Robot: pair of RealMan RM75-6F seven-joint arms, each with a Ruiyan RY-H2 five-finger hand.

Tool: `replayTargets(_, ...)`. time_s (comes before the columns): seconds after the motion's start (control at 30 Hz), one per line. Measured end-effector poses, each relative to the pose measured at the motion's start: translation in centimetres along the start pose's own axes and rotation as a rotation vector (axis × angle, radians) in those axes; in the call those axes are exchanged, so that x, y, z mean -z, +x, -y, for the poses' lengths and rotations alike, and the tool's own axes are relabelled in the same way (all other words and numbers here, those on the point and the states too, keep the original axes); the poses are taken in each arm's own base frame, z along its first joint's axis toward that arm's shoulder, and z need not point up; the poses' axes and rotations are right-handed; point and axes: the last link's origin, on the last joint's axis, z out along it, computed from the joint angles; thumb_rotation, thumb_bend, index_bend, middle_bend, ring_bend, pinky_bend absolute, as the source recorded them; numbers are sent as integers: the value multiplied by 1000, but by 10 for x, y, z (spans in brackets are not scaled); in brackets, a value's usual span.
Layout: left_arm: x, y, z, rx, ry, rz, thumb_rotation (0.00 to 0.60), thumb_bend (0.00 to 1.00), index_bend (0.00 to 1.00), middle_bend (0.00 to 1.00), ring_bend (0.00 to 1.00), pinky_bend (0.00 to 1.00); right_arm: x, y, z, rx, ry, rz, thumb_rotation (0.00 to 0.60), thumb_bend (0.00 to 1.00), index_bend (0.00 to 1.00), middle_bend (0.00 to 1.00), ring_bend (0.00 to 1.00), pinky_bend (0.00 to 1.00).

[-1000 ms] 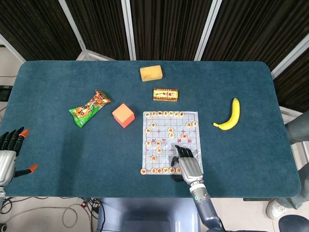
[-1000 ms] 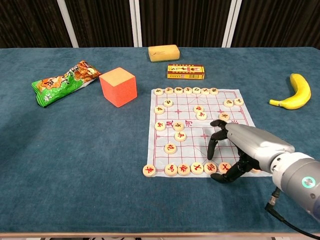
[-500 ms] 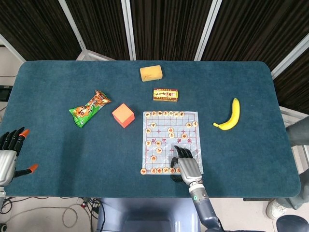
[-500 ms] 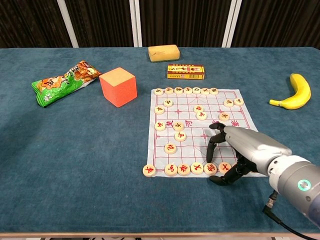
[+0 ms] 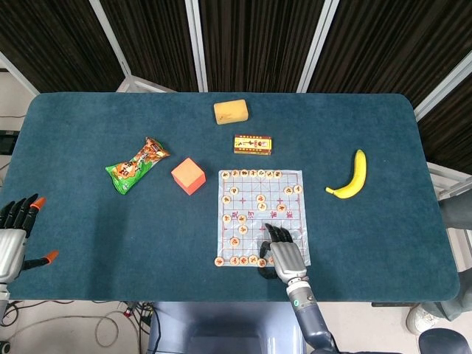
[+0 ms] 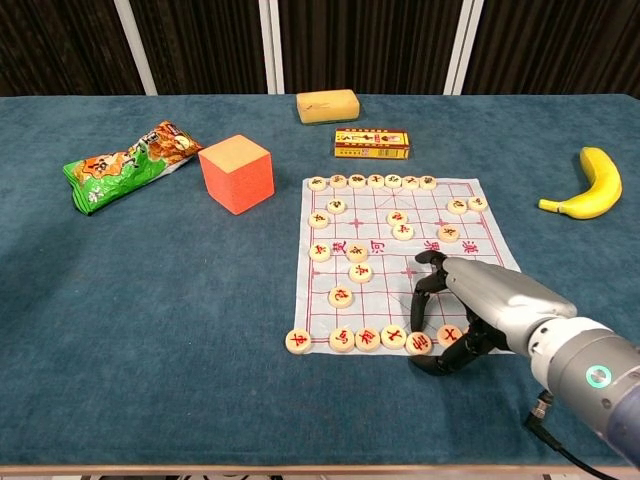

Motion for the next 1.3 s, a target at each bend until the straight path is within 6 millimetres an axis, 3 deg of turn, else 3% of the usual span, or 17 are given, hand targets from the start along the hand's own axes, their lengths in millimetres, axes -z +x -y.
replayTargets(1.3,0,0,-1,5,-2,4,600,0,0,0,0,0,-15,18,1,-2,-23,-49,600,320,529,34,0,0)
